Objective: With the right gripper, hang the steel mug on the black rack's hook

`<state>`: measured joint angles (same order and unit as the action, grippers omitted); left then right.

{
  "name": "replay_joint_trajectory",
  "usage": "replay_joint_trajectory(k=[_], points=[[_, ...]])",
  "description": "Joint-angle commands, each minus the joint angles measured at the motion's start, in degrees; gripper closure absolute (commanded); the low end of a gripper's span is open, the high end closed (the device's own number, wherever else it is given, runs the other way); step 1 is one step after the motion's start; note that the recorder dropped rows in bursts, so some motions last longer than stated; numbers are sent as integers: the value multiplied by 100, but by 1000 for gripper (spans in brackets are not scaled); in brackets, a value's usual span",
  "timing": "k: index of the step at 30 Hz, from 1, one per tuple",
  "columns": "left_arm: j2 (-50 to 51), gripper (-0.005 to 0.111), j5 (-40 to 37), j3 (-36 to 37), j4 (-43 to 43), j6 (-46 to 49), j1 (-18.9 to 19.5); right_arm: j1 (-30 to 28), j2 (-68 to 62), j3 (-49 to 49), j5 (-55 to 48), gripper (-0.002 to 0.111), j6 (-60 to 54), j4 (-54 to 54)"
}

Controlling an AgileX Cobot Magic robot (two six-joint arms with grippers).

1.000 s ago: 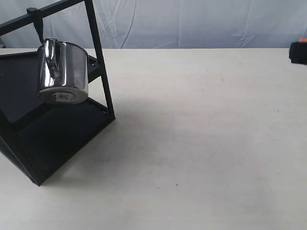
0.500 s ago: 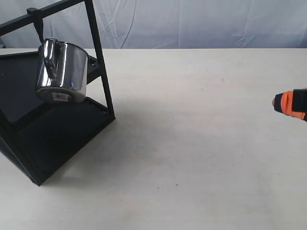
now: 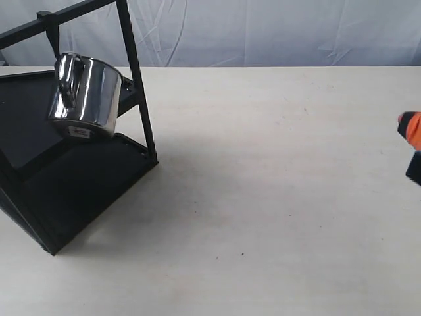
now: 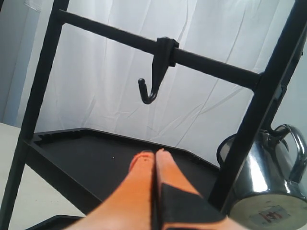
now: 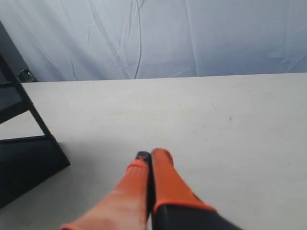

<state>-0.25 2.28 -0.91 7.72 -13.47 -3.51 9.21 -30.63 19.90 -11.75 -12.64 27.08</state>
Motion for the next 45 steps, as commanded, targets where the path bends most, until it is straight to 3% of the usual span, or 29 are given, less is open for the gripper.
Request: replay_joint_trajectory(k=[1, 8, 16, 25, 35, 45], points=[[25, 107, 57, -12, -3, 1, -9, 10, 696, -857, 678, 108, -88, -227], [25, 107, 57, -12, -3, 1, -9, -28, 1539, -1668, 808, 108, -88, -914], [25, 107, 57, -12, -3, 1, -9, -41, 1685, -1854, 797, 108, -75, -1373], [25, 107, 57, -12, -3, 1, -9, -52, 2452, -1990, 442, 108, 1095, -2186], [25, 107, 57, -12, -3, 1, -9, -456, 2964, -1990, -474, 108, 1264, -2259], [25, 107, 57, -12, -3, 1, -9, -456, 3063, -1990, -564, 108, 1264, -2273]])
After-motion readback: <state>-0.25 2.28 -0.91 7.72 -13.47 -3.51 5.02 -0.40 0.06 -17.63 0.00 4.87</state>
